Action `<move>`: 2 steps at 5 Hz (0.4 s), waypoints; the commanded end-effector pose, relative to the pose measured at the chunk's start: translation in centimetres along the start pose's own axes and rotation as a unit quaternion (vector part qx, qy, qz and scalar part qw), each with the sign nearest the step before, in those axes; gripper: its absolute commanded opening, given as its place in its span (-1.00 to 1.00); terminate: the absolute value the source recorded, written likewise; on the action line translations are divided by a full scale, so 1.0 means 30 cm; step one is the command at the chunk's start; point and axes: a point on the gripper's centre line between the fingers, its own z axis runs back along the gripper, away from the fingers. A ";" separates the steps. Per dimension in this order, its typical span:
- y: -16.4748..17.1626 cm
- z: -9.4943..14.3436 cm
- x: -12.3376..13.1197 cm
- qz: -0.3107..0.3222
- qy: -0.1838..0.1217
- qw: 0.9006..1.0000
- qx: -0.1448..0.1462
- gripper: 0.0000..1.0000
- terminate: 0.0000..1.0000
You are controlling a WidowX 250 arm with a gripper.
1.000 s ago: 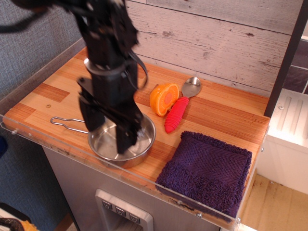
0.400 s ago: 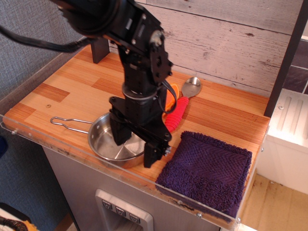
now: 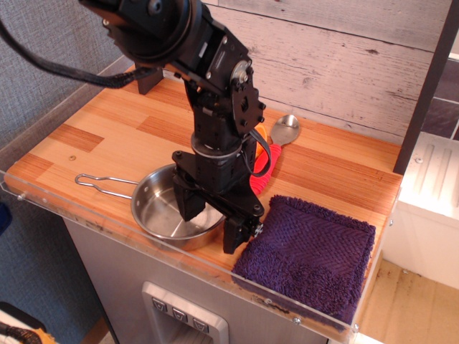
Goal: Move pot to left of spoon.
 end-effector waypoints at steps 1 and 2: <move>0.032 0.013 -0.012 0.002 -0.015 1.000 0.004 -1.00 -1.00; 0.041 0.028 -0.024 0.003 -0.017 1.000 -0.002 -1.00 -1.00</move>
